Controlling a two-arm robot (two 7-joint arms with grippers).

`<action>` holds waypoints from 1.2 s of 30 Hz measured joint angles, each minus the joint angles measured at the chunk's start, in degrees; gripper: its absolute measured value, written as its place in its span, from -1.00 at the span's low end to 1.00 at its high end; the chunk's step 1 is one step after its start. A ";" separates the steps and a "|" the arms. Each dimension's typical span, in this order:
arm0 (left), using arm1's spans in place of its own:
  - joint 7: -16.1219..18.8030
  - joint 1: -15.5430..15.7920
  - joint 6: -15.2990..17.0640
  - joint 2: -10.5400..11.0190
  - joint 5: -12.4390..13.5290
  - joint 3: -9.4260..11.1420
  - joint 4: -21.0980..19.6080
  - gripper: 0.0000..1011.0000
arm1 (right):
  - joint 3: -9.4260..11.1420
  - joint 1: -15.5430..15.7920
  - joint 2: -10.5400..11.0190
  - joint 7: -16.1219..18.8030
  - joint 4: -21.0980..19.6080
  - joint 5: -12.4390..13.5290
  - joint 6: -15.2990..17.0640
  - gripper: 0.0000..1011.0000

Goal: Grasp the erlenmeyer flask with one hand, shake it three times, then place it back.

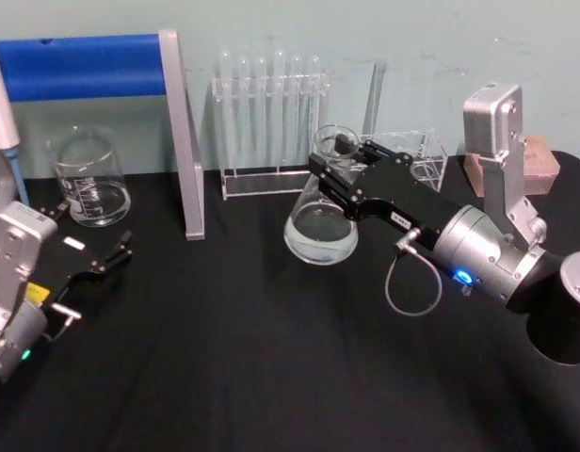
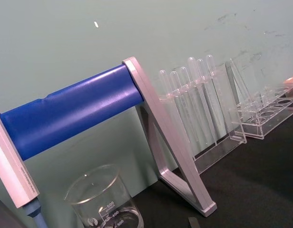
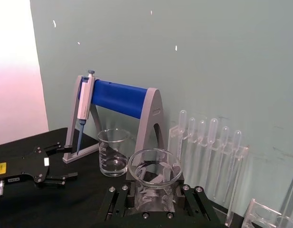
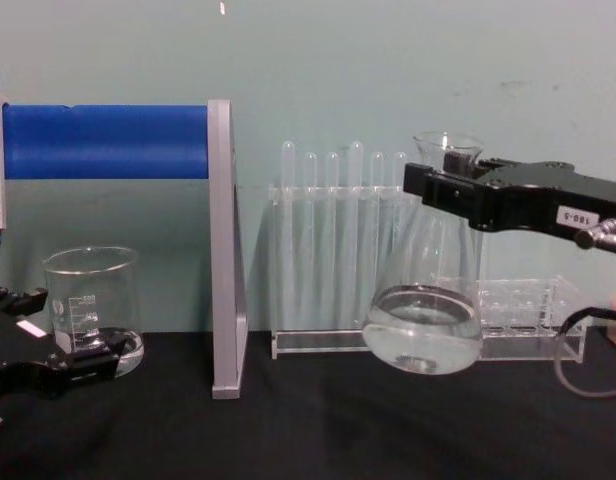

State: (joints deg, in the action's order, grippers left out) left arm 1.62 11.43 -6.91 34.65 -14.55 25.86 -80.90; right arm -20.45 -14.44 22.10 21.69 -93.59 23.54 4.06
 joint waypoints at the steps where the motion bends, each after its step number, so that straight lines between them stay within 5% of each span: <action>1: 0.00 0.00 0.00 0.00 0.00 0.00 0.00 0.98 | -0.02 -0.02 0.02 0.00 0.00 0.00 0.03 -0.11; 36: 0.00 0.00 0.00 0.00 0.00 0.00 0.00 0.98 | -0.29 -0.10 0.08 -0.16 0.20 0.12 0.26 -0.11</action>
State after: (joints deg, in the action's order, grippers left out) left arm 1.62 11.43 -6.91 34.65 -14.55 25.86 -80.90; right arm -20.74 -14.54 22.18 21.52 -93.39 23.66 4.31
